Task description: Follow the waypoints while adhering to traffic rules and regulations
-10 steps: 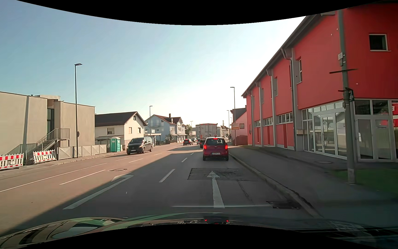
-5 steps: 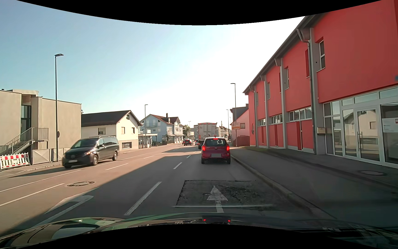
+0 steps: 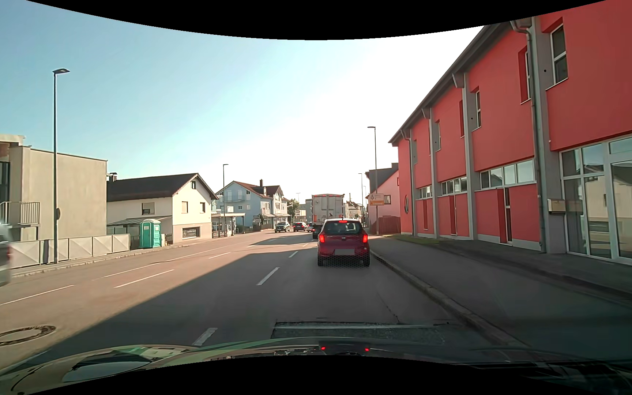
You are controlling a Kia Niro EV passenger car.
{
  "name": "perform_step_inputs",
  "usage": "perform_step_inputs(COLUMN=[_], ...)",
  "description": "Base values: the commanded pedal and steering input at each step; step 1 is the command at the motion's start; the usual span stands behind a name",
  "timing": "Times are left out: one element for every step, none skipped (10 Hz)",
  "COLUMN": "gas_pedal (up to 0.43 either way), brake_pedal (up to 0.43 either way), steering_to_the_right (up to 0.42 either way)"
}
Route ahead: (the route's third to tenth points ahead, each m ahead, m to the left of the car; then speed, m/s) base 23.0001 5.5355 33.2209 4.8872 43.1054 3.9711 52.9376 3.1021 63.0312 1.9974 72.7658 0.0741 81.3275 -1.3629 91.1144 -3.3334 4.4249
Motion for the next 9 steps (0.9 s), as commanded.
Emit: perform_step_inputs(gas_pedal=[0.000,0.000,0.000,0.000,0.000,0.000,0.000,0.000,0.000], brake_pedal=[0.195,0.195,0.189,0.189,0.183,0.159,0.134,0.128,0.116], steering_to_the_right=[0.011,0.011,0.010,0.010,0.011,0.011,0.009,0.012,0.012])
